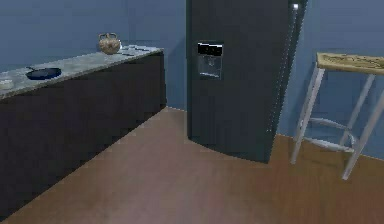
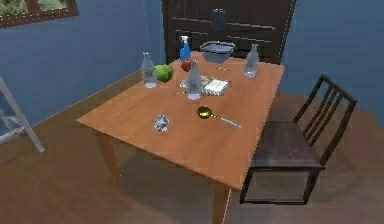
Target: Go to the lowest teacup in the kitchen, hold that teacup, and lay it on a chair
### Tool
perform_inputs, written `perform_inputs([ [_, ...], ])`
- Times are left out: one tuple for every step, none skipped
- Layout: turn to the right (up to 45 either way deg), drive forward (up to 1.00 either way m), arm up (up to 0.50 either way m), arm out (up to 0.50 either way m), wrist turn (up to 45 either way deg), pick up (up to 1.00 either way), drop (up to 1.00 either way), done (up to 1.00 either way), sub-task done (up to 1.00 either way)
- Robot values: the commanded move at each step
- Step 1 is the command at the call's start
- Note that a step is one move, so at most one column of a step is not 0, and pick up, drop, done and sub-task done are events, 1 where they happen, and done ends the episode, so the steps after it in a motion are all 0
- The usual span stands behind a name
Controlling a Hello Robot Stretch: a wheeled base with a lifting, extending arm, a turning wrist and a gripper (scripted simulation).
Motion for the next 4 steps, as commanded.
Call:
perform_inputs([
  [-6.0,0.00,0.00,0.00,0.0,0.00,0.00,0.00,0.00],
  [45.0,0.00,0.00,0.00,0.0,0.00,0.00,0.00,0.00],
  [45.0,0.00,0.00,0.00,0.0,0.00,0.00,0.00,0.00],
  [0.0,0.25,0.00,0.00,0.0,0.00,0.00,0.00,0.00],
])
